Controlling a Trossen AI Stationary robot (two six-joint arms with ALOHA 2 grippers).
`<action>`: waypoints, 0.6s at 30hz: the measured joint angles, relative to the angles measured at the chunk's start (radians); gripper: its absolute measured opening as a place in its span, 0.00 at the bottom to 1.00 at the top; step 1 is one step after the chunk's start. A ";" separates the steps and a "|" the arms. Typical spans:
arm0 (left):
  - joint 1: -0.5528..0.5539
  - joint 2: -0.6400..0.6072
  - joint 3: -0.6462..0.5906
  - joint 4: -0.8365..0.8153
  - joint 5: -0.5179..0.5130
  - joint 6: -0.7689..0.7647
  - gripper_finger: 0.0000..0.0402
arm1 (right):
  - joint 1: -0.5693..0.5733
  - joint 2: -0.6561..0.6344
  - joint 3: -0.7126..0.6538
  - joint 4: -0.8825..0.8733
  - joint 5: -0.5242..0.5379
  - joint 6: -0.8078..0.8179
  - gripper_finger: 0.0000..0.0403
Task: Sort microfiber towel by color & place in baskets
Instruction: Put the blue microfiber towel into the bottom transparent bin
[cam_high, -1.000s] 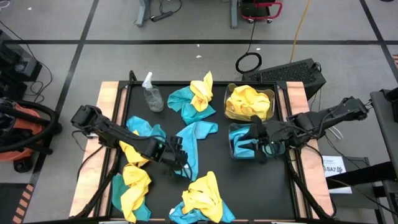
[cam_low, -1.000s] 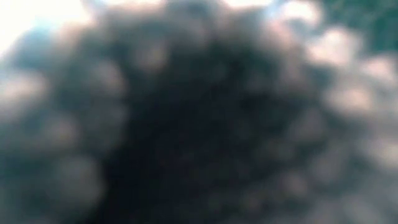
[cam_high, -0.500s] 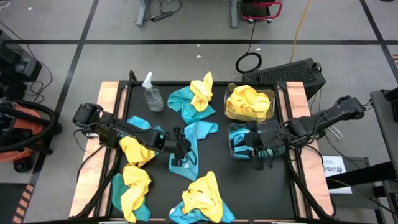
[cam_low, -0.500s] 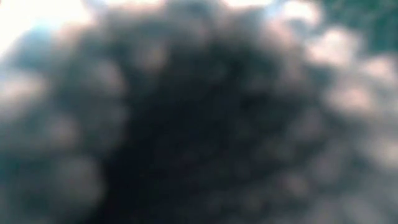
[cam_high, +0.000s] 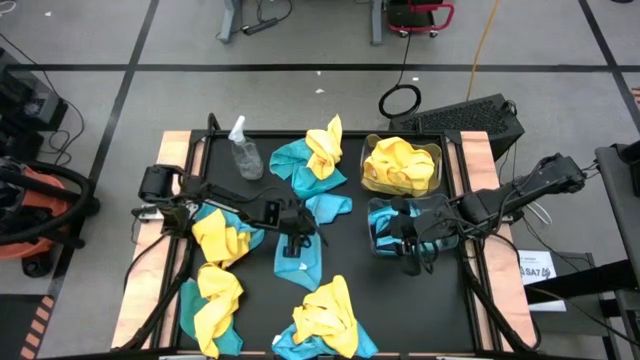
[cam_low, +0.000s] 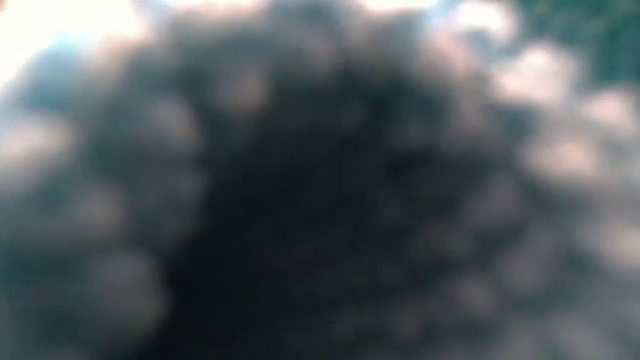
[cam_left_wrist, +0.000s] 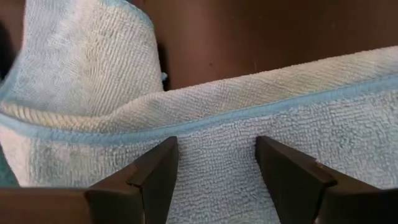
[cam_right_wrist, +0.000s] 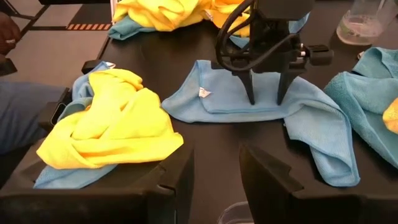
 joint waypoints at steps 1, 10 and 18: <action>-0.001 0.007 0.000 0.000 0.004 0.000 0.54 | 0.000 0.000 0.000 0.001 0.000 0.000 0.29; -0.001 0.013 0.000 0.003 0.084 0.024 0.04 | 0.000 0.000 0.000 0.027 0.002 -0.008 0.29; -0.033 -0.011 0.065 -0.073 0.045 0.037 0.02 | 0.000 0.004 0.000 0.046 0.005 -0.003 0.29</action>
